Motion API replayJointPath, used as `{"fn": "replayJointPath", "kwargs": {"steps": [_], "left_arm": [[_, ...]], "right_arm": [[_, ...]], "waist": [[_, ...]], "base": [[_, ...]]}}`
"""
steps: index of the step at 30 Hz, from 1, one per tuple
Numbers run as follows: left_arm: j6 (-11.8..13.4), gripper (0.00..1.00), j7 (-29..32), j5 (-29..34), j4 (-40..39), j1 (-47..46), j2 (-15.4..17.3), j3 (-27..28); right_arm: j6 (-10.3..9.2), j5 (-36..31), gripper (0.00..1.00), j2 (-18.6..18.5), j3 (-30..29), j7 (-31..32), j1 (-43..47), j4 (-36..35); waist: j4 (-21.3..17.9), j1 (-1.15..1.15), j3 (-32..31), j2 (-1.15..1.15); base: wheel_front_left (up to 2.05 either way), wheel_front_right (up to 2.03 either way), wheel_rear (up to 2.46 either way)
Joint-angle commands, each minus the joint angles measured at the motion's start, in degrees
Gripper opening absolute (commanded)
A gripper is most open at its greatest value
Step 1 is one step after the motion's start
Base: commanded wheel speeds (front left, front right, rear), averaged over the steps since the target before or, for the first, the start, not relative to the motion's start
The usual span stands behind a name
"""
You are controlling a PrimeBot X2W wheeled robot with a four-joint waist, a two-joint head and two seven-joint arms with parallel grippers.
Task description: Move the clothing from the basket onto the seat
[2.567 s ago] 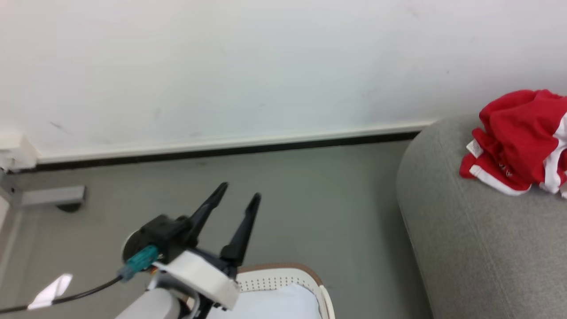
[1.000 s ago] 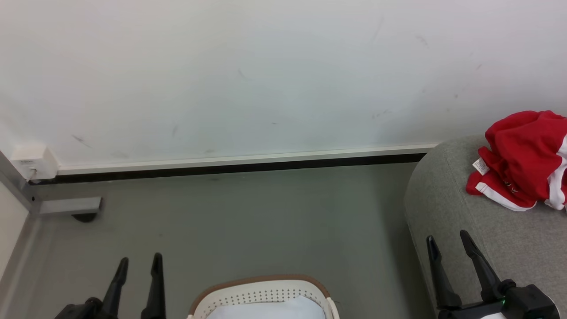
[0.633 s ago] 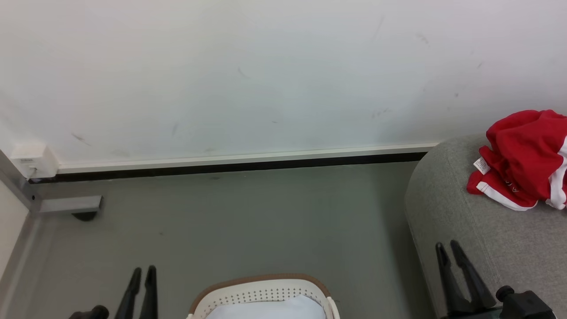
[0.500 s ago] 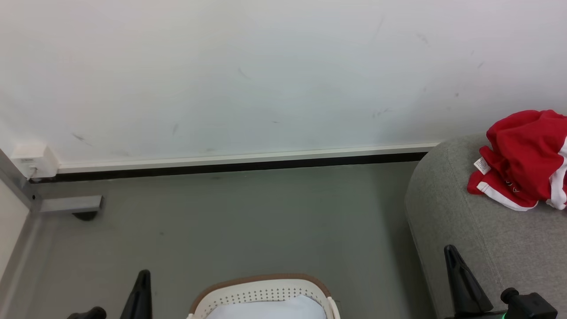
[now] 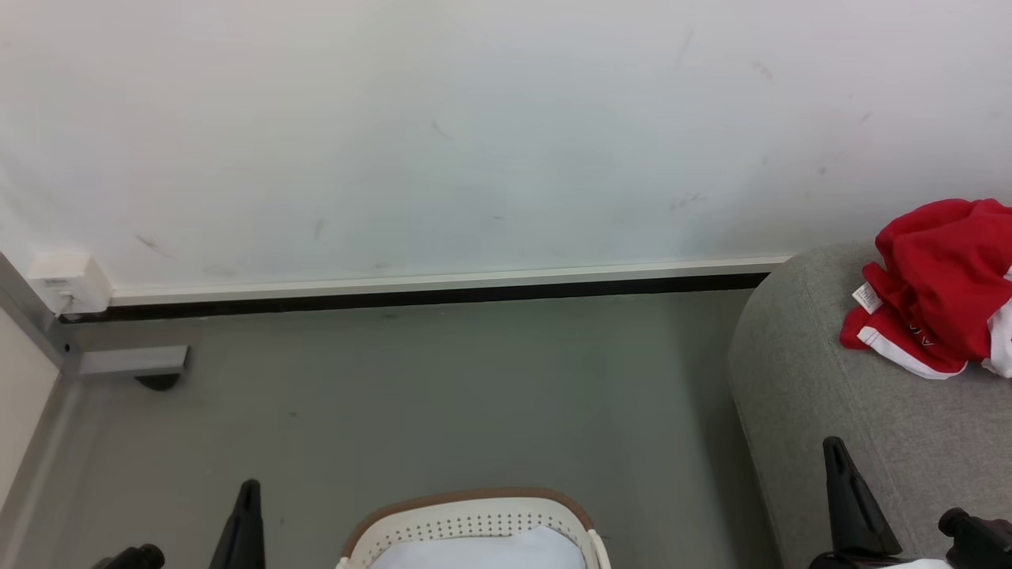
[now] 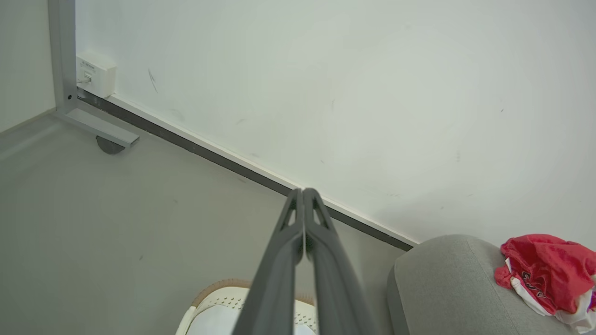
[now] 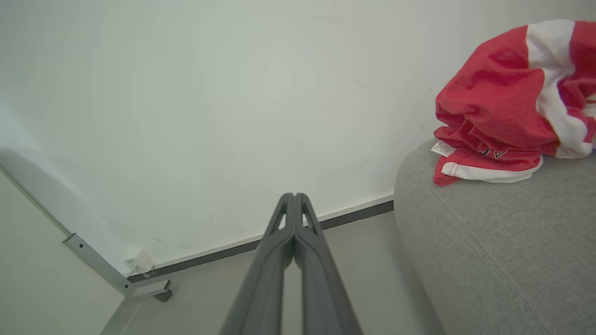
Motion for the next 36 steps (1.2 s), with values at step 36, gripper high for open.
{"fn": "replayJointPath", "kwargs": {"steps": [36], "left_arm": [[-1.9, 0.0, 7.8, -26.9, 0.8, -4.7, -1.0, 3.1]], "right_arm": [[-0.06, 28.8, 0.0, -1.1, -4.2, 6.8, -3.5, 1.2]], "waist": [[1.3, 0.0, 0.0, 0.0]], "base": [[0.0, 0.0, 0.0]]}}
